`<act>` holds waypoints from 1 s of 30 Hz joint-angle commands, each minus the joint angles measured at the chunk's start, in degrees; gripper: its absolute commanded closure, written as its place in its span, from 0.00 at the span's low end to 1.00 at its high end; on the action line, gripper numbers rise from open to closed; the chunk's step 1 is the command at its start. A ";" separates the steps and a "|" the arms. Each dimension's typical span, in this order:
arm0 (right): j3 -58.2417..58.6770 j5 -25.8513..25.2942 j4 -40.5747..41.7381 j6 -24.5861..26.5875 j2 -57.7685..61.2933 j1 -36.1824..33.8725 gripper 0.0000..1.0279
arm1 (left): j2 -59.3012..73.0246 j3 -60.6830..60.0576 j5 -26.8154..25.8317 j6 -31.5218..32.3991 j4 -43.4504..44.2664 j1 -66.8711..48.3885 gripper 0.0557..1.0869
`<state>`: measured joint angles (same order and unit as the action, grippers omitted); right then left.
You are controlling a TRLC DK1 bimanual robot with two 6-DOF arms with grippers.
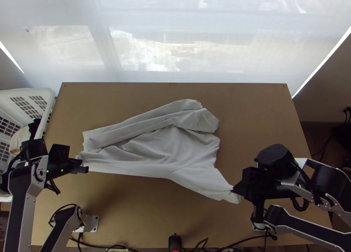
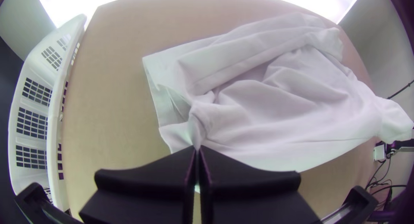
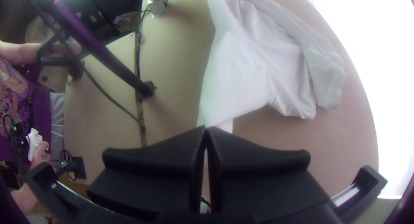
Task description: Fold the t-shirt
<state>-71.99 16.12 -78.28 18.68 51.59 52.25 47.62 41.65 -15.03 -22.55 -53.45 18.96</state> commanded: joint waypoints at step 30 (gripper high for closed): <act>-2.02 -0.12 35.57 6.90 22.06 -22.28 0.97 | 19.18 8.71 0.52 2.42 11.97 -0.42 0.97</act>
<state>-71.92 15.94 -47.79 25.23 68.38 33.45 65.12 48.34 -14.39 -19.73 -41.82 18.11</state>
